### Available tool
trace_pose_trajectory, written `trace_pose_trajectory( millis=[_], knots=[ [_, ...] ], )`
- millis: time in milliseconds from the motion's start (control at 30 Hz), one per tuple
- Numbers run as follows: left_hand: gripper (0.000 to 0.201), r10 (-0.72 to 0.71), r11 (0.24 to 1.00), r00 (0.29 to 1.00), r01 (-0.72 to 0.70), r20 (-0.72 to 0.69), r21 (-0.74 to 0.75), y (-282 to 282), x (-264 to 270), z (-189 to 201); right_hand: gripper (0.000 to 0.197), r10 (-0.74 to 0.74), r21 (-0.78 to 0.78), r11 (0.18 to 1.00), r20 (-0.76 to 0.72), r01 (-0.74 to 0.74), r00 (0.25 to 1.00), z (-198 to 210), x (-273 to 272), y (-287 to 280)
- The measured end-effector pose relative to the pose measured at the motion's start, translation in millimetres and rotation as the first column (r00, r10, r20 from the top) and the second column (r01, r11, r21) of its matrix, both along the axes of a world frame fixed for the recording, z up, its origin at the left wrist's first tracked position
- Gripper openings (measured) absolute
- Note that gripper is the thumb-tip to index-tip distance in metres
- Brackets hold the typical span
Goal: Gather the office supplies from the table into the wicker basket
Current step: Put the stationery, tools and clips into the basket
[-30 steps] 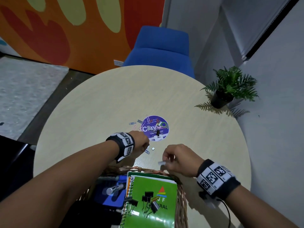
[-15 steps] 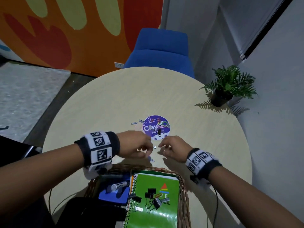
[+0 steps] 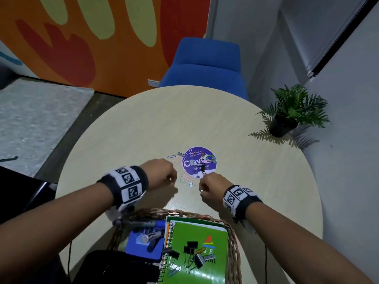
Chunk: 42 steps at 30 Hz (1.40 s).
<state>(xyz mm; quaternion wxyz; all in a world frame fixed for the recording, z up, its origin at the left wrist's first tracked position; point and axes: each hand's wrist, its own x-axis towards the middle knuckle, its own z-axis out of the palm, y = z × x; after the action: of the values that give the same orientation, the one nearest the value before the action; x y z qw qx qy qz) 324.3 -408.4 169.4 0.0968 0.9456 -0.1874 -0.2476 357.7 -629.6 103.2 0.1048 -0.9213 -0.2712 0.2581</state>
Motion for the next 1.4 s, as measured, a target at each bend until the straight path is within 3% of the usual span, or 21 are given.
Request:
trace_pose_trajectory(
  millis=[133,267,400,567,667,800,933,1067,1200,1400],
  knots=[
    [0.018,0.148,0.989,0.989,-0.148,-0.019,0.015,12,34,-24,0.017,0.004,0.213,0.977,-0.095,0.017,0.995,37,-13,-17],
    [0.015,0.265,0.958,0.957,-0.275,-0.114,-0.081,4,42,-44,0.005,0.184,0.321,0.938,-0.129,-0.135,0.974,67,-57,-32],
    [0.019,0.277,0.947,0.947,-0.298,-0.162,-0.118,-8,45,-56,0.010,0.355,0.351,0.888,-0.113,-0.297,0.928,66,-88,-43],
    [0.017,0.272,0.959,0.953,-0.279,-0.137,-0.040,-10,48,-65,0.021,0.433,0.346,0.855,-0.066,-0.387,0.899,59,-90,-47],
    [0.011,0.245,0.969,0.957,-0.246,-0.156,0.016,-13,47,-65,0.031,0.298,0.380,0.890,-0.073,-0.250,0.952,54,-69,-42],
    [0.015,0.229,0.973,0.964,-0.222,-0.134,0.066,-17,48,-67,0.022,-0.052,0.463,0.880,-0.130,0.107,0.990,32,-27,-20],
    [0.016,0.228,0.969,0.971,-0.218,-0.077,0.120,-16,44,-70,0.014,-0.251,0.266,0.929,-0.062,0.259,0.966,2,15,10],
    [0.020,0.263,0.964,0.963,-0.259,-0.053,0.062,-10,42,-47,0.016,-0.250,0.116,0.963,0.033,0.245,0.968,-3,36,31],
    [0.015,0.239,0.962,0.970,-0.241,-0.032,-0.125,3,34,-12,0.019,-0.165,-0.051,0.985,0.041,0.167,0.985,-4,38,44],
    [0.009,0.075,0.933,0.996,-0.087,-0.047,-0.349,-2,-19,23,0.018,-0.131,-0.077,0.988,0.030,0.133,0.991,-12,35,54]
  ],
)
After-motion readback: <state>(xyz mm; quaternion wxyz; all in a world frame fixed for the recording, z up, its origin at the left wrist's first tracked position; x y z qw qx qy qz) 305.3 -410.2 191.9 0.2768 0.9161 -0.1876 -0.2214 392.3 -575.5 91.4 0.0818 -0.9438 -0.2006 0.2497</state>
